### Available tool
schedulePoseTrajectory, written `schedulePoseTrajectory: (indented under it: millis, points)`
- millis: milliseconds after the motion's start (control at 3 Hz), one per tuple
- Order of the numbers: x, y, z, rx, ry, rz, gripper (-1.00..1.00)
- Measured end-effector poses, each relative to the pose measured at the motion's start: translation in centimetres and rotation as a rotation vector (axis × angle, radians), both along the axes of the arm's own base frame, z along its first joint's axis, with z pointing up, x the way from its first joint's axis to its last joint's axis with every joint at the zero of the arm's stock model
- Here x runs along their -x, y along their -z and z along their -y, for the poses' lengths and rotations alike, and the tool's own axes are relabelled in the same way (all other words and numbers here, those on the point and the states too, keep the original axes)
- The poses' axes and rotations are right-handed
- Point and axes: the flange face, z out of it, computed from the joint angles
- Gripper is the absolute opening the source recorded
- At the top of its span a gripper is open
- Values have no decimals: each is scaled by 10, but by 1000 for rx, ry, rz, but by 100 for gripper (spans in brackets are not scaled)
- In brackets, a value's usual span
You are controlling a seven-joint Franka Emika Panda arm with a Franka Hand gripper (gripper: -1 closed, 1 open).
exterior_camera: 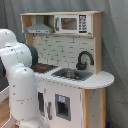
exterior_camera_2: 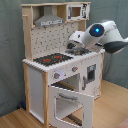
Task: Play with the kitchen
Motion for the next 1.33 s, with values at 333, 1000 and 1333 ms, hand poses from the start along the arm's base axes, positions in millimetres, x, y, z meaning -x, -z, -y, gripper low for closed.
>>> schedulePoseTrajectory:
  millis: [333, 1000, 1333]
  points:
    - [7, 18, -20, 72, -74, 74, 100]
    - [5, 59, -37, 142, -190, 205, 100]
    - [6, 71, -39, 154, -246, 283, 100]
